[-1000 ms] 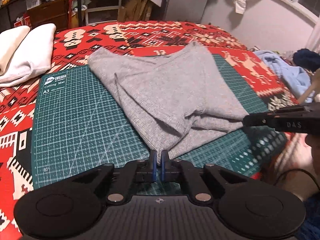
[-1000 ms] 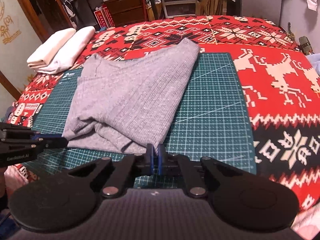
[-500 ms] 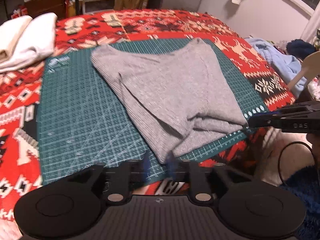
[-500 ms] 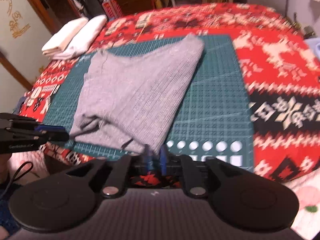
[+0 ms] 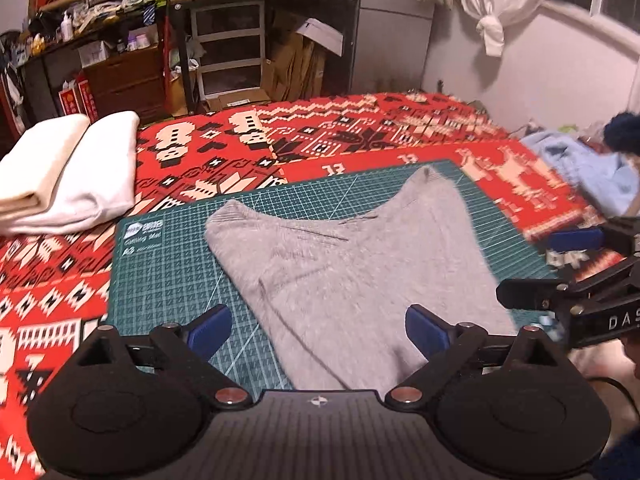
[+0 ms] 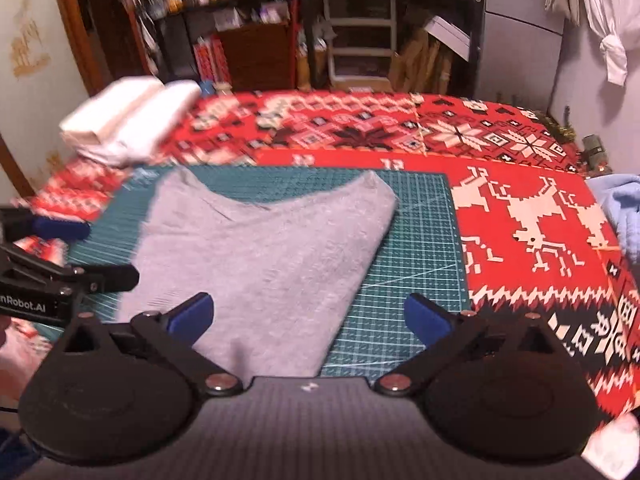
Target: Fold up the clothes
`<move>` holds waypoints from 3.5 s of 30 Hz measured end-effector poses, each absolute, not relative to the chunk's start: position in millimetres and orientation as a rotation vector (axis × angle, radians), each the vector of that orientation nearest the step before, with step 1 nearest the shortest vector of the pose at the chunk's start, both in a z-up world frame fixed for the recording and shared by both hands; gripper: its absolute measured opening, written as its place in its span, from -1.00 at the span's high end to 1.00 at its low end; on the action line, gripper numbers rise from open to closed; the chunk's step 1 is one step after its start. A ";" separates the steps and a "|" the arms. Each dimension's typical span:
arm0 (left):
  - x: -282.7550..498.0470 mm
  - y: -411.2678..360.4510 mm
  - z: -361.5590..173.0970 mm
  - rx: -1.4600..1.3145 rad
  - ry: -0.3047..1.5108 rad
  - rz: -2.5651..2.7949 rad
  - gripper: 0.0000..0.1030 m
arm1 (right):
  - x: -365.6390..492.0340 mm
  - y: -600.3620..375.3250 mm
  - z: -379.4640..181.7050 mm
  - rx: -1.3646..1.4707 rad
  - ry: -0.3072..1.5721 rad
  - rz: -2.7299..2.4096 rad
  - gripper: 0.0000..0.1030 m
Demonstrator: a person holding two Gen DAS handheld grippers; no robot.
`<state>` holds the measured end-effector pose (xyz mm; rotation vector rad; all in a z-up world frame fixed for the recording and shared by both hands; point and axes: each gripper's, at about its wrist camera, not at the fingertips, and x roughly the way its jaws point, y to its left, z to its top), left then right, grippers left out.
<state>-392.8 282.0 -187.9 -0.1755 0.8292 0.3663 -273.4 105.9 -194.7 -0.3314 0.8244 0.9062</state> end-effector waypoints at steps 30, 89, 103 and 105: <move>-395.0 279.8 -246.4 -0.214 0.757 0.434 -1.00 | -280.8 105.4 -255.6 -0.301 0.744 0.822 -0.99; -410.1 397.1 -236.0 -0.802 0.694 0.221 0.96 | -163.2 161.1 -231.9 -0.252 0.812 0.948 0.88; -414.6 396.7 -235.8 -0.785 0.721 0.246 0.94 | -172.5 169.1 -224.0 -0.249 0.823 1.000 0.88; -413.8 395.1 -234.9 -0.768 0.723 0.251 0.93 | -187.1 162.9 -219.6 -0.261 0.842 1.040 0.88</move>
